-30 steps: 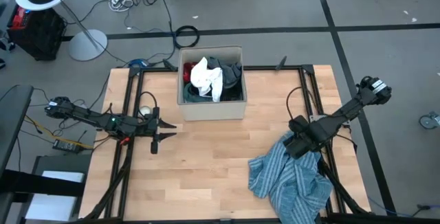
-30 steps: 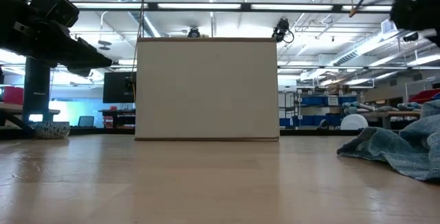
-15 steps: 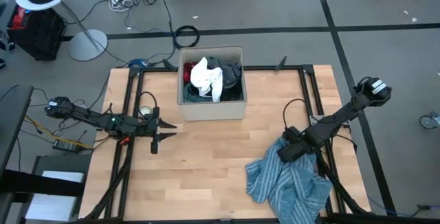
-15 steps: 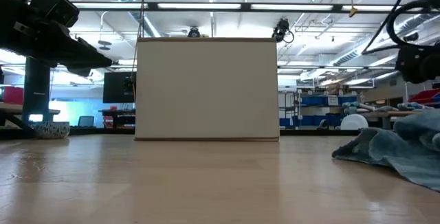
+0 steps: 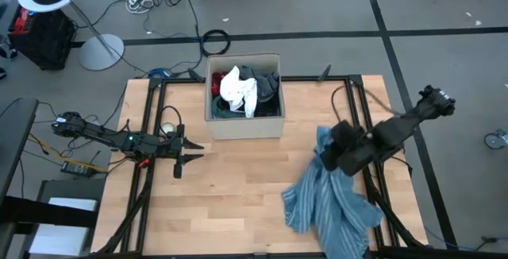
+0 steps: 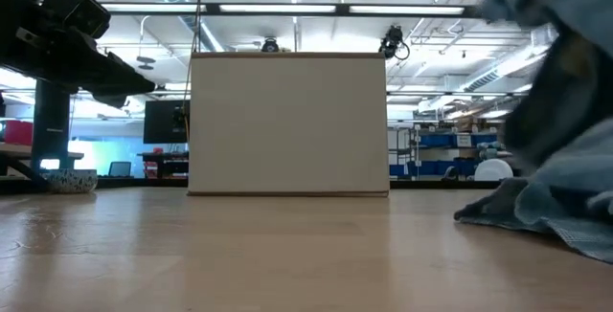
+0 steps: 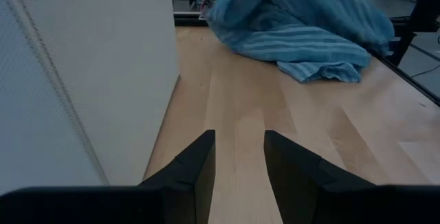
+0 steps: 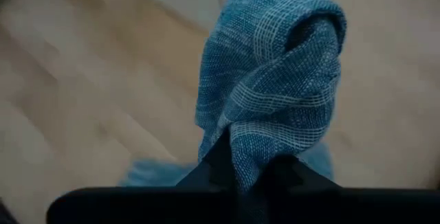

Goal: Sort clothes
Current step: Put the blue striped shirt into the laundry organizer

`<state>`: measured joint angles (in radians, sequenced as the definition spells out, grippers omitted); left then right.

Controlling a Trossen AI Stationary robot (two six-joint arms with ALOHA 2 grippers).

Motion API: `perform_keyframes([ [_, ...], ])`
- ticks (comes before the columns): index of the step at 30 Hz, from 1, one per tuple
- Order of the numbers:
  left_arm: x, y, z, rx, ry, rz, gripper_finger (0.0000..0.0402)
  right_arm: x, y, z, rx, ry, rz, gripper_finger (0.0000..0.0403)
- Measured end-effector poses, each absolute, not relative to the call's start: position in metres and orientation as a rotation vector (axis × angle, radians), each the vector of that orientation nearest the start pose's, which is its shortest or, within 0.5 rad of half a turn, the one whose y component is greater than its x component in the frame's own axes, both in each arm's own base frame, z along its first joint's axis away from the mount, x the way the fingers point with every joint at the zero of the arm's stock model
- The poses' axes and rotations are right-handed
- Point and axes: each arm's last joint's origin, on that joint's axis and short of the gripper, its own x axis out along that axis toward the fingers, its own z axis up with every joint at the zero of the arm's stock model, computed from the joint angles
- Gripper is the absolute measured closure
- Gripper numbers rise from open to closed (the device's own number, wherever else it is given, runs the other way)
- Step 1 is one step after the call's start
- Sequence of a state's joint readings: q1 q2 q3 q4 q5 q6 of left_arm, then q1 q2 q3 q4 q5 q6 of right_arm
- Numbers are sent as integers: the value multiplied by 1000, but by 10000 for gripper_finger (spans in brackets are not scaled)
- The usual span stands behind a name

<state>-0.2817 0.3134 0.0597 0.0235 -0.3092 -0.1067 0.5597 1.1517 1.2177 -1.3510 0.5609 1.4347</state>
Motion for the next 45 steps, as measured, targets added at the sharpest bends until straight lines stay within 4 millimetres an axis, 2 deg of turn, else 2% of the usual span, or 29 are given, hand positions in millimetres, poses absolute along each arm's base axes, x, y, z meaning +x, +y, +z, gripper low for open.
perform_keyframes([
  [3, 112, -23, 160, -39, 218, 39, 271, 164, 76, 371, 564, 710, -677, 376],
  [6, 112, -23, 160, -39, 218, 39, 271, 171, 67, 401, 503, 650, -647, 376],
  [10, 112, -23, 160, -39, 218, 39, 271, 187, 53, 439, 414, 560, -606, 376],
  [15, 112, -23, 160, -38, 219, 39, 271, 209, 33, 493, 283, 337, -537, 376],
  [20, 112, -23, 160, -38, 219, 39, 271, 223, 4, 549, 170, 44, -526, 376],
  [25, 112, -23, 160, -30, 219, 38, 271, 242, -33, 585, 128, -206, -489, 376],
  [30, 112, -23, 160, -12, 219, 37, 271, 276, -76, 596, 134, -367, -407, 376],
  [36, 112, -23, 159, -10, 222, 37, 271, 317, -119, 584, 208, -470, -218, 376],
  [39, 112, -23, 158, -7, 231, 37, 271, 331, -130, 567, 269, -374, -181, 376],
  [45, 111, -23, 157, -4, 243, 38, 271, 333, -136, 524, 330, 74, -301, 376],
])
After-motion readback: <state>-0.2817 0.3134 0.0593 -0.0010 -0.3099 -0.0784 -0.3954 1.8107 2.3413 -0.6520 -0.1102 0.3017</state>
